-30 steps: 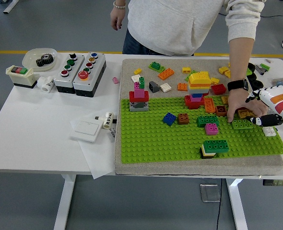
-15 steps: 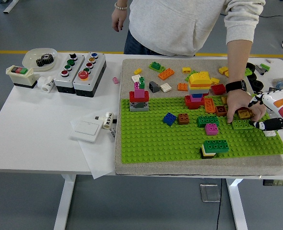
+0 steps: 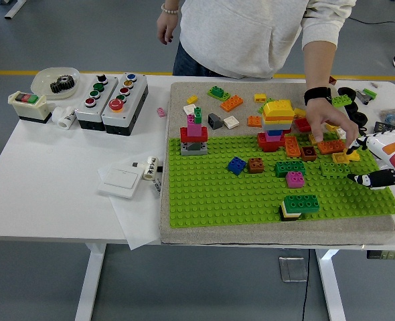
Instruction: Pick up the brick,pile it on top of brick,press brick,pick up the brick,pile it on top of brick,press brick
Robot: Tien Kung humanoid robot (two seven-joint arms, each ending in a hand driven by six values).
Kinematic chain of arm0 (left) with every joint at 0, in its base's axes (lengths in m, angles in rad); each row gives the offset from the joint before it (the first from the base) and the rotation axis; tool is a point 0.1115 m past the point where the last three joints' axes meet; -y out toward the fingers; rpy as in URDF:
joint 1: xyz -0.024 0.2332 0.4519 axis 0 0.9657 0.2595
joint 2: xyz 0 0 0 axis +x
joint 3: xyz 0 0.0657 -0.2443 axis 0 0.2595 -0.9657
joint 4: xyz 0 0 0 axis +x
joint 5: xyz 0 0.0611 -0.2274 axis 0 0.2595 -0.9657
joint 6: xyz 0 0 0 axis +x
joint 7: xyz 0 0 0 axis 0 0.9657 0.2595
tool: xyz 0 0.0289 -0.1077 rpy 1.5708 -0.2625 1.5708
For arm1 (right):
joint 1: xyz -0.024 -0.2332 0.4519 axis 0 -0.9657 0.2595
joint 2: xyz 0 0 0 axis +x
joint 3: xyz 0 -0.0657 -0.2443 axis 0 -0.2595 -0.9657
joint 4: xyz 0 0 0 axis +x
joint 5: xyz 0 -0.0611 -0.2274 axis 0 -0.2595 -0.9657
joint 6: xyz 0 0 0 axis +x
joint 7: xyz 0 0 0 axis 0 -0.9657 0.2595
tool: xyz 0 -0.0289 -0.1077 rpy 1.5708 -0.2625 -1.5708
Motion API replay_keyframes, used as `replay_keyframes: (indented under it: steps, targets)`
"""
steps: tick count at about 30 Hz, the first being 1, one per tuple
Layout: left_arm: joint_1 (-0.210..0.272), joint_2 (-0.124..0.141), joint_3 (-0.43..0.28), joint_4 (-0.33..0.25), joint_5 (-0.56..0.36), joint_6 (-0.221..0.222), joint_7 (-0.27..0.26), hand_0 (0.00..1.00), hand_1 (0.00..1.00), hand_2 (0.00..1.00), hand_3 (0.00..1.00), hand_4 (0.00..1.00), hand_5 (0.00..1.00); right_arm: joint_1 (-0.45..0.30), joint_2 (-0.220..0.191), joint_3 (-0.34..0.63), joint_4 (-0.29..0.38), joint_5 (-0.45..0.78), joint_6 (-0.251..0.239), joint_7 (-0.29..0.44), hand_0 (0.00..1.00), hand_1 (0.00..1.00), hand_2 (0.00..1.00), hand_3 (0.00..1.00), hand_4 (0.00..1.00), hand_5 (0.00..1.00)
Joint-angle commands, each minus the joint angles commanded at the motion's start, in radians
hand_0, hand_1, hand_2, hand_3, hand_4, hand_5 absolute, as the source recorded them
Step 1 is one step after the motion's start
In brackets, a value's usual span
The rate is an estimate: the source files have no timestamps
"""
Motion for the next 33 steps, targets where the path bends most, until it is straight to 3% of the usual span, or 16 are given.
replay_keyframes:
  steps: [33]
  targets:
    - [-0.002, 0.001, -0.001, 0.003, -0.002, 0.001, -0.002, 0.789, 0.796, 0.765, 0.623, 0.683, 0.64, -0.02, -0.015, 0.053, 0.023, 0.011, -0.007, 0.004, 0.584, 0.615, 0.673, 0.62, 0.831, 0.396]
